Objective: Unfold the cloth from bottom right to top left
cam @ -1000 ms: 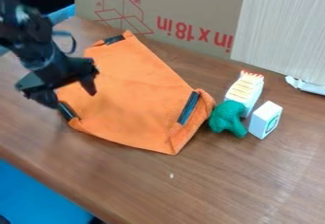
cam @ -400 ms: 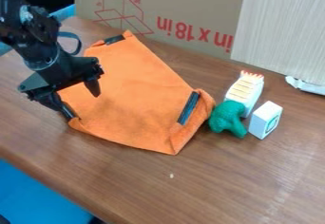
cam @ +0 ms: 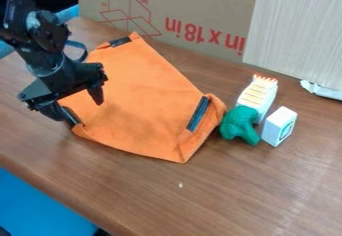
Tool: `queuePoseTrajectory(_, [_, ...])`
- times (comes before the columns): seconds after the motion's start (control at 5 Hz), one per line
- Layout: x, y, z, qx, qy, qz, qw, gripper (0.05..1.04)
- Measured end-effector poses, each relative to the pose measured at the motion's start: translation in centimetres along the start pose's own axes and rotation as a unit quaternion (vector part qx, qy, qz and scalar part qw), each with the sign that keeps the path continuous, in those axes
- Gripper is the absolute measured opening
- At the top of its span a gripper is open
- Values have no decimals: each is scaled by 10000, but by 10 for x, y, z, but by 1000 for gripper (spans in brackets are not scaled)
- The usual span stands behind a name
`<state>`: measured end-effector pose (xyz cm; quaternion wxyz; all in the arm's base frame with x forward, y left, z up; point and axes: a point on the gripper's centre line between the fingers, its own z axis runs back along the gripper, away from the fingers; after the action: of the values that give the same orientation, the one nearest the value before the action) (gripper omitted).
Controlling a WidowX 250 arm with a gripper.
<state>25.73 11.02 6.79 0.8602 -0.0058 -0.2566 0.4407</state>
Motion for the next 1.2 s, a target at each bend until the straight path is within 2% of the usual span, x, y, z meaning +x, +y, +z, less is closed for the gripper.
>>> queuePoseTrajectory(0.2, [-1, 6, -6, 171, 26, 148, 9997, 1001])
queuePoseTrajectory(0.4, [-3, 8, -12, 238, 58, 156, 9996, 955])
queuePoseTrajectory(0.6, [-2, 12, -15, 265, 140, 321, 9990, 701])
queuePoseTrajectory(0.8, [-3, 12, -14, 211, 295, 423, 9984, 372])
queuePoseTrajectory(1.0, [0, 4, -6, -3, 263, 273, 9993, 174])
queuePoseTrajectory(1.2, [1, 0, 1, -140, 287, 177, 9993, 63])
